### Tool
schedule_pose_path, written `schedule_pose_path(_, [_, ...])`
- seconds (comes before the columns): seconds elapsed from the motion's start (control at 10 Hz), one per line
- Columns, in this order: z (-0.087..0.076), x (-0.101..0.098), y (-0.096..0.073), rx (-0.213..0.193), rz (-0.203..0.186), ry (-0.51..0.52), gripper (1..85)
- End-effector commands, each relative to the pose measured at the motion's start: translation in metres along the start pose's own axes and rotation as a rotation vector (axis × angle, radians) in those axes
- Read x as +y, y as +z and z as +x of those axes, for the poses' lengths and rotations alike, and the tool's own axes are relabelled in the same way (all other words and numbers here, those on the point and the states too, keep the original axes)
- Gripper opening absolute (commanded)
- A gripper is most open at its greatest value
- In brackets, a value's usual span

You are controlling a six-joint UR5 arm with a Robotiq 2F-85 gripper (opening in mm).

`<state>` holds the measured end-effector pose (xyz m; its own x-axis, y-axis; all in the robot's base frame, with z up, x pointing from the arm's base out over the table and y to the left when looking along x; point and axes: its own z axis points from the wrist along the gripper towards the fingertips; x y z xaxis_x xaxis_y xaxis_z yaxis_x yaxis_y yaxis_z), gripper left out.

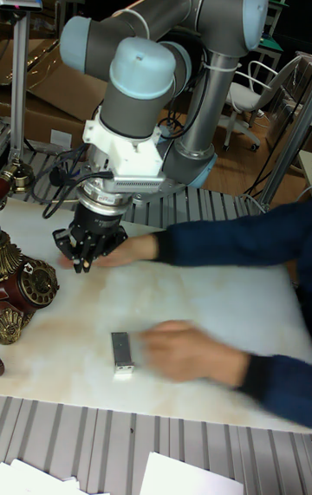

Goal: Dial a number on an old rotary phone

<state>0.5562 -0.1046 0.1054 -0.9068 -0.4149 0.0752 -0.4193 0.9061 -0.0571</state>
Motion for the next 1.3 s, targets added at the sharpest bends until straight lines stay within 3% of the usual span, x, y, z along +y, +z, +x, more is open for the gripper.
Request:
schedule_pose_path(0.0, [-0.021,-0.007,0.01,-0.036,-0.007,0.07,2.0])
schedule_pose_path(0.1, [-0.019,-0.019,0.01,-0.023,0.026,0.017,2.3])
schedule_pose_path(0.2, [-0.001,-0.035,0.009,0.044,0.067,-0.062,14.0])
schedule_pose_path(0.3, [0.017,-0.036,0.006,0.104,0.041,-0.118,45.3])
schedule_pose_path(0.4, [0.026,-0.038,0.003,0.135,0.023,-0.141,60.0])
schedule_pose_path(0.5, [0.025,-0.027,0.002,0.127,-0.017,-0.105,60.0])
schedule_pose_path(0.6, [0.017,-0.012,0.001,0.093,-0.061,-0.039,57.0])
schedule_pose_path(0.7, [0.019,-0.014,-0.001,0.093,-0.046,0.027,34.7])
schedule_pose_path(0.8, [0.017,-0.024,-0.002,0.075,0.001,0.095,23.7])
schedule_pose_path(0.9, [0.012,-0.021,-0.001,0.059,0.015,0.25,2.0])
schedule_pose_path(1.0, [-0.003,0.018,0.0,0.023,-0.081,0.45,2.0])
schedule_pose_path(1.1, [-0.01,0.04,0.001,-0.011,-0.097,0.523,2.0])
schedule_pose_path(1.2, [-0.007,0.059,0.002,-0.016,-0.103,0.561,2.0])
